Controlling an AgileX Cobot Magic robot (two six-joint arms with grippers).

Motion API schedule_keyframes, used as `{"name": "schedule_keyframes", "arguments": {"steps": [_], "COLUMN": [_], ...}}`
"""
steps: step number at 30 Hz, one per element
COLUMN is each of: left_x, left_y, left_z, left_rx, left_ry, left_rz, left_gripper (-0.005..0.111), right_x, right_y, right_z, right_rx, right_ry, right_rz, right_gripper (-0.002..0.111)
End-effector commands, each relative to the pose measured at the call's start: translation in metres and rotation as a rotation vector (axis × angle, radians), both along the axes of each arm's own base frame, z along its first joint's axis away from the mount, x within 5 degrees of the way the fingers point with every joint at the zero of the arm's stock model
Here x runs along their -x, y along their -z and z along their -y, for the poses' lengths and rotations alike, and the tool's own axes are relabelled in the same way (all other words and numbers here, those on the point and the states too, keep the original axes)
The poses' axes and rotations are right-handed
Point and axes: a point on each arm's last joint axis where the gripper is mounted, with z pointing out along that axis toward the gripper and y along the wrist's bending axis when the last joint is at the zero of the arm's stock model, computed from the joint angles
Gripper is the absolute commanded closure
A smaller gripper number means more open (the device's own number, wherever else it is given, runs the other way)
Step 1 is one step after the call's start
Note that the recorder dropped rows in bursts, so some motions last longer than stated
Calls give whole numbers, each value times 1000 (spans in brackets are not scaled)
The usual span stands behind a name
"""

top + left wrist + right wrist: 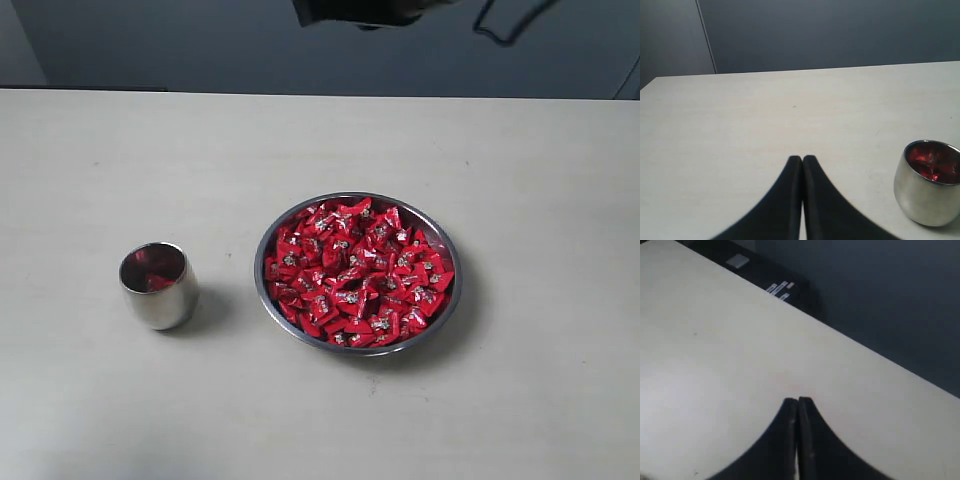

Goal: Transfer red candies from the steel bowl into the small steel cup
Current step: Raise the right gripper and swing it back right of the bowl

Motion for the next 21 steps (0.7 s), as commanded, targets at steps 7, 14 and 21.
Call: {"name": "schedule_keyframes", "arguments": {"steps": [7, 14, 21], "left_x": [0, 0, 0], "left_y": [1, 1, 1], "left_z": [0, 0, 0], "left_rx": [4, 4, 4], "left_ry": [-1, -1, -1], "left_rz": [3, 3, 3], "left_gripper": [106, 106, 106], "right_x": [51, 61, 70], "right_y": [45, 71, 98], "right_z": [76, 107, 117], "right_rx": [170, 96, 69], "right_ry": [14, 161, 245], "right_rz": [49, -18, -30], "right_gripper": [109, 109, 109]}}
